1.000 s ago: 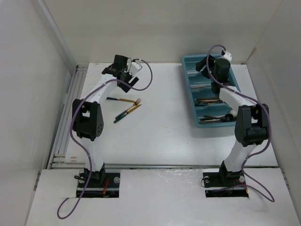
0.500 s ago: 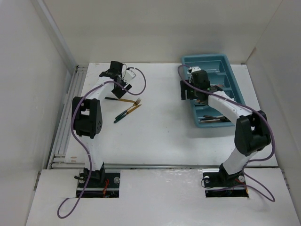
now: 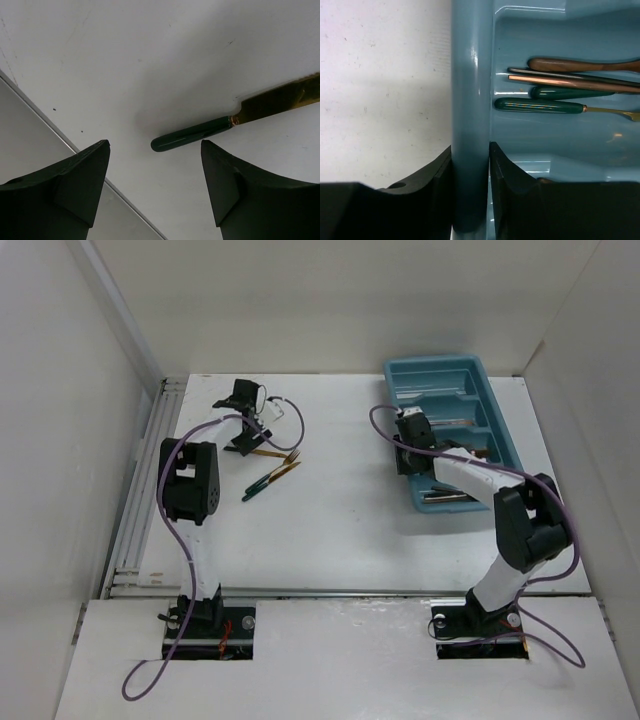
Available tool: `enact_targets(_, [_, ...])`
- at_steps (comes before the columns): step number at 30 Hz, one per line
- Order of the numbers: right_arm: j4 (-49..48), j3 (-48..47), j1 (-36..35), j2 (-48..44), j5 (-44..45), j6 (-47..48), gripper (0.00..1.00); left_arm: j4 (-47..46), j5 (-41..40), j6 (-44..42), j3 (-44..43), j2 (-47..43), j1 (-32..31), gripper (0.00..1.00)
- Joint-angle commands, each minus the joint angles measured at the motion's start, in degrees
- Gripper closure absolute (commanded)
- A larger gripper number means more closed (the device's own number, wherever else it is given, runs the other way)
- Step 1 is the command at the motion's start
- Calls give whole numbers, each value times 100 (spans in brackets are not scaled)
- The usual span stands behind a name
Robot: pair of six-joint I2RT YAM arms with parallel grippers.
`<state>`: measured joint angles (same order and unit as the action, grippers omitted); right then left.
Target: Sort the eating utensils into containers
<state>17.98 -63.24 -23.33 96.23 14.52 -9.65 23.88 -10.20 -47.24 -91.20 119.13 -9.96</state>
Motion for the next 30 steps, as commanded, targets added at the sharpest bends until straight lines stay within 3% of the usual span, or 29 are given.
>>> enact_targets(1, [-84,-364,-172,106,-169,-265,72,64,-1,-662,-91,-13,46,30])
enact_targets(8, [-136,-681,-172,221,-169,-510,78,153,440,-2111,698,-285,46,33])
enact_targets(12, [-198,-873,-224,327,-169,-809,81,205,238,-2333,700,-93,46,37])
enact_targets(16, [-321,-1040,-224,554,-344,-881,83,407,70,-2333,419,268,46,50])
enact_targets(20, [-207,-1313,-347,705,-223,-881,83,679,123,-2333,234,514,46,72])
enact_targets(23, [-145,-1235,-347,644,-222,-1012,83,803,245,-2264,181,567,46,100])
enact_targets(28, [-444,-1216,-295,502,-380,-1206,80,970,624,-1868,-20,515,46,100])
enact_targets(29, [-357,-1295,-295,555,-380,-1206,75,1022,624,-1711,-151,515,46,100])
enact_targets(30, [-287,-1374,-295,616,-380,-1154,62,1022,694,-1648,-222,515,46,100])
